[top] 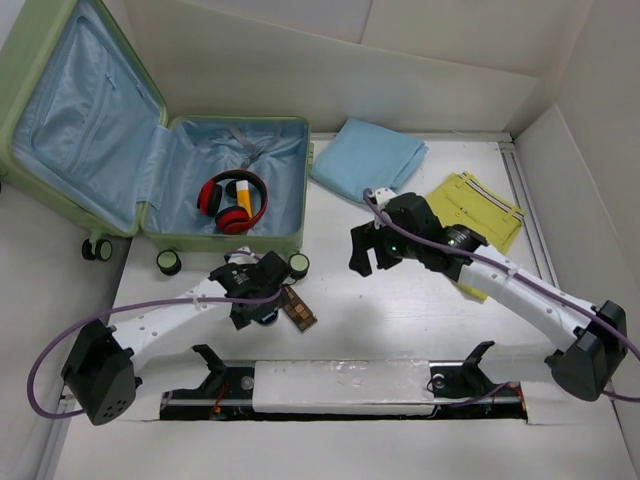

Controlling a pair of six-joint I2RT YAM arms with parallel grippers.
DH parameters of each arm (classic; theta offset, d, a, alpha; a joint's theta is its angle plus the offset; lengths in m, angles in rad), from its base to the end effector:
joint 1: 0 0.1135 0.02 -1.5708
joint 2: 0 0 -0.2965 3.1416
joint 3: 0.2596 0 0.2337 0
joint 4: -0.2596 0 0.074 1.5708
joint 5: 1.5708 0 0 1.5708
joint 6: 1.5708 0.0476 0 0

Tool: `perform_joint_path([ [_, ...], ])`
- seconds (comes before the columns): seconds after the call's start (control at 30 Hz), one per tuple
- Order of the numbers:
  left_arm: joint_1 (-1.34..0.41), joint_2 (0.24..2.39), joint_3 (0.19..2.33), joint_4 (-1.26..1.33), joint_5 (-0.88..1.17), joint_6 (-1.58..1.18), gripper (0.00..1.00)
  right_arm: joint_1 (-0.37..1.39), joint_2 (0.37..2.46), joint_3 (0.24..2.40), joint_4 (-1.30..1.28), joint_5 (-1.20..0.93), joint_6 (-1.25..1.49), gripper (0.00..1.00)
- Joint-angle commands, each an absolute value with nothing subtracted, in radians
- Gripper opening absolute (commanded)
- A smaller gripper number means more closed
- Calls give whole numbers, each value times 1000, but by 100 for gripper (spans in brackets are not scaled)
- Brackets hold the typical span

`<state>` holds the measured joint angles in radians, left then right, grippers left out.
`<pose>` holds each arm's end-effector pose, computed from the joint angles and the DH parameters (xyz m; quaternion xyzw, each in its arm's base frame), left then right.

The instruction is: Pack the luggage

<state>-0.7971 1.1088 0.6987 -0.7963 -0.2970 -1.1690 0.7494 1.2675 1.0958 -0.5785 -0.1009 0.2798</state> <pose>0.1228 -0.1058 0.2322 -0.2062 0.9509 -0.0684 0.2205 0.1820 0.1759 0.3342 -0.2326 0.8860 0.2363 0.3240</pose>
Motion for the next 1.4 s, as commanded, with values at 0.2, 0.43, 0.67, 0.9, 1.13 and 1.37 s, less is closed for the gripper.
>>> perform_joint_path([
  [0.2, -802, 1169, 635, -704, -298, -1298, 71, 749, 1151, 1127, -658, -81, 235, 85],
  [0.43, -802, 1011, 558, -693, -322, -1468, 79, 749, 1082, 1117, -699, -72, 235, 85],
  [0.67, -792, 1089, 511, -623, -322, -1516, 76, 749, 1032, 1085, -709, -103, 235, 85],
  [0.9, -779, 1132, 523, -629, -380, -1560, 68, 739, 1014, 1062, -719, -121, 225, 85],
  [1.13, -767, 1160, 497, -590, -380, -1582, 31, 739, 1003, 1003, -709, -153, 225, 88],
  [1.37, -856, 1160, 647, -744, -420, -1601, 8, 759, 1058, 905, -608, -206, 225, 92],
])
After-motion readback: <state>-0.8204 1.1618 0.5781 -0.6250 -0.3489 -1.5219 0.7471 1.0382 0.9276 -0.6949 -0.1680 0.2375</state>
